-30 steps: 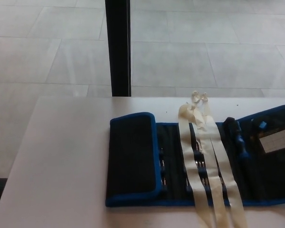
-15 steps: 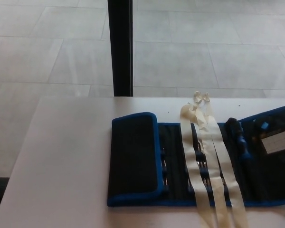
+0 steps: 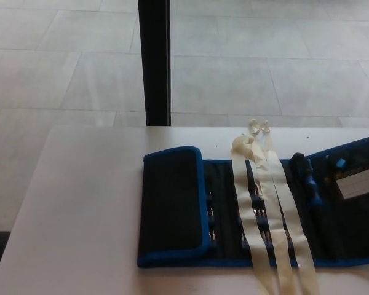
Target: The robot uses its right hand to lift an edge of the toolkit kept in middle of the desk and make one fold in it
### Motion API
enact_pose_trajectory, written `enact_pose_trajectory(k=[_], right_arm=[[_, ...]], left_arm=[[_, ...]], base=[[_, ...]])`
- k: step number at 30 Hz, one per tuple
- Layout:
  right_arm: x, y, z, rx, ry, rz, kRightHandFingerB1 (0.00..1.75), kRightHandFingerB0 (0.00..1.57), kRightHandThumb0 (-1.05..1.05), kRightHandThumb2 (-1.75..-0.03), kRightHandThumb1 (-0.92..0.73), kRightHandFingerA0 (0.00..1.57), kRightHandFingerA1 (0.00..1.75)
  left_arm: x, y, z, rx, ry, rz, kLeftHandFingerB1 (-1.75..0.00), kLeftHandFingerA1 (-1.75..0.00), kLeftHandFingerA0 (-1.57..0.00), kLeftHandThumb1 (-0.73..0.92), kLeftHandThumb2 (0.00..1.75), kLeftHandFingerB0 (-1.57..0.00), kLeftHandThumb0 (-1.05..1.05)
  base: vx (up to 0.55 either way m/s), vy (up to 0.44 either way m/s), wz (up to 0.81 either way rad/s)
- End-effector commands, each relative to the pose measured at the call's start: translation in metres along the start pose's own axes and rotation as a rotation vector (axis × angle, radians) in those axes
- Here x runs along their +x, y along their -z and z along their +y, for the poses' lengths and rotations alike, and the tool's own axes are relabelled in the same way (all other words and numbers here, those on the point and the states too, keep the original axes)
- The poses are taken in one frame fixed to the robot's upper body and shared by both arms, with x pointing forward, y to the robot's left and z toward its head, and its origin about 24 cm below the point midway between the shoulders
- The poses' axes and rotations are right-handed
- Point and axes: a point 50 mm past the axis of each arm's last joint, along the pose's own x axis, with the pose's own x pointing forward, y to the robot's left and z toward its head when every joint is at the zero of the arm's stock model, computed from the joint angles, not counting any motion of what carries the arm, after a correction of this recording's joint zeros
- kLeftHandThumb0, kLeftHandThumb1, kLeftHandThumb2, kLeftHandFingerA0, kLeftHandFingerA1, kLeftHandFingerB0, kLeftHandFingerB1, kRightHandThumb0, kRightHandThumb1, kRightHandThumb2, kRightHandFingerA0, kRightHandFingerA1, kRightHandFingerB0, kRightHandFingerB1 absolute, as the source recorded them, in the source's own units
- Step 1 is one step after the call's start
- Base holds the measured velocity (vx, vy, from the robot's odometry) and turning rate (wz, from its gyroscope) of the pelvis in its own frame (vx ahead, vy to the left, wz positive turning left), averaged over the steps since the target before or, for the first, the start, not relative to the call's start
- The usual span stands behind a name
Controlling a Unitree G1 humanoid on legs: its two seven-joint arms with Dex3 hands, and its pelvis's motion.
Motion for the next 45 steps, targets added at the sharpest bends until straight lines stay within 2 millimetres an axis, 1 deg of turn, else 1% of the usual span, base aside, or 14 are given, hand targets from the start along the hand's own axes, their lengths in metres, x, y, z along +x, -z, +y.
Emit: enact_pose_trajectory(k=[1, 7, 12, 13, 14, 24, 25, 26, 36, 39, 40, 42, 43, 45], right_arm=[[-0.011, 0.015, 0.017, 0.016, -0.106, 0.095, 0.40, 0.34, -0.65, -0.66, -0.87, 0.42, 0.54], [-0.027, 0.021, 0.053, 0.023, -0.218, 0.137, 0.44, 0.38, -0.63, -0.66, -0.88, 0.46, 0.57], [-0.034, 0.023, 0.065, 0.019, -0.264, 0.149, 0.41, 0.32, -0.63, -0.66, -0.89, 0.43, 0.59], [-0.035, 0.023, 0.071, 0.002, -0.285, 0.154, 0.40, 0.30, -0.64, -0.67, -0.90, 0.39, 0.55], [-0.035, 0.023, 0.072, -0.002, -0.290, 0.152, 0.40, 0.30, -0.64, -0.67, -0.90, 0.40, 0.56], [-0.038, 0.018, 0.078, 0.006, -0.293, 0.132, 0.39, 0.31, -0.62, -0.67, -0.91, 0.41, 0.56], [-0.041, 0.017, 0.078, -0.010, -0.316, 0.098, 0.41, 0.28, -0.63, -0.67, -0.91, 0.39, 0.62], [-0.043, 0.016, 0.078, -0.018, -0.322, 0.085, 0.43, 0.29, -0.63, -0.67, -0.91, 0.40, 0.62], [-0.083, 0.000, 0.100, -0.356, -0.575, -0.319, 0.43, 0.32, -0.58, -0.67, -0.91, 0.47, 0.56], [-0.092, 0.001, 0.106, -0.397, -0.634, -0.374, 0.45, 0.33, -0.58, -0.66, -0.91, 0.46, 0.59], [-0.096, 0.002, 0.109, -0.424, -0.658, -0.396, 0.54, 0.21, -0.46, -1.10, -0.66, 0.47, 0.69], [-0.101, 0.002, 0.113, -0.471, -0.694, -0.428, 0.54, 0.22, -0.48, -1.10, -0.65, 0.48, 0.70], [-0.106, 0.005, 0.117, -0.525, -0.731, -0.448, 0.45, 0.36, -0.61, -0.66, -0.88, 0.47, 0.60], [-0.111, 0.011, 0.120, -0.586, -0.752, -0.484, 0.46, 0.39, -0.61, -0.66, -0.88, 0.51, 0.60]], left_arm=[[-0.001, -0.006, 0.004, 0.026, -0.004, -0.031, -0.42, -0.53, -0.26, 0.91, 0.80, -0.21, -0.85], [-0.001, -0.006, 0.003, 0.025, -0.003, -0.029, -0.42, -0.54, -0.26, 0.91, 0.81, -0.20, -0.86], [-0.001, -0.008, 0.001, 0.023, -0.005, -0.043, -0.46, -0.58, -0.28, 0.84, 0.89, -0.22, -0.90], [0.000, -0.008, 0.001, 0.032, -0.006, -0.043, -0.51, -0.60, -0.28, 0.79, 1.15, -0.19, -0.79], [0.000, -0.009, 0.000, 0.030, -0.007, -0.041, -0.42, -0.58, -0.34, 0.92, 0.78, -0.24, -0.83], [-0.002, -0.009, -0.001, 0.044, 0.007, -0.048, -0.41, -0.55, -0.26, 0.92, 0.82, -0.20, -0.85], [-0.001, -0.009, -0.001, 0.038, -0.008, -0.045, -0.44, -0.56, -0.28, 0.85, 0.91, -0.22, -0.90], [-0.001, -0.009, -0.001, 0.034, 0.000, -0.043, -0.40, -0.52, -0.26, 0.92, 0.81, -0.20, -0.86], [-0.002, -0.006, 0.003, 0.044, -0.006, -0.042, -0.45, -0.56, -0.30, 0.86, 0.89, -0.23, -0.89], [-0.002, -0.006, 0.003, 0.038, 0.001, -0.044, -0.39, -0.51, -0.30, 0.92, 0.79, -0.25, -0.82], [-0.002, -0.006, 0.003, 0.045, -0.001, -0.047, -0.44, -0.53, -0.29, 0.86, 0.91, -0.22, -0.89], [-0.001, -0.008, 0.001, 0.050, 0.004, -0.049, -0.40, -0.52, -0.30, 0.92, 0.81, -0.21, -0.83], [-0.001, -0.009, 0.000, 0.055, -0.008, -0.051, -0.44, -0.53, -0.30, 0.86, 0.91, -0.23, -0.88], [0.000, -0.010, -0.001, 0.050, -0.009, -0.054, -0.45, -0.54, -0.31, 0.85, 0.90, -0.24, -0.88]], base=[[0.00, 0.000, 0.00], [0.00, 0.000, 0.00], [0.00, 0.000, 0.00], [0.00, 0.000, -0.08], [0.00, 0.000, 0.00], [0.00, 0.000, 0.00], [0.00, 0.000, 0.00], [0.00, 0.000, 0.00], [0.00, 0.000, 0.00], [0.00, 0.000, 0.00], [0.00, 0.000, 0.00], [0.00, 0.000, 0.00], [0.00, 0.000, 0.00], [0.00, 0.000, 0.00]])
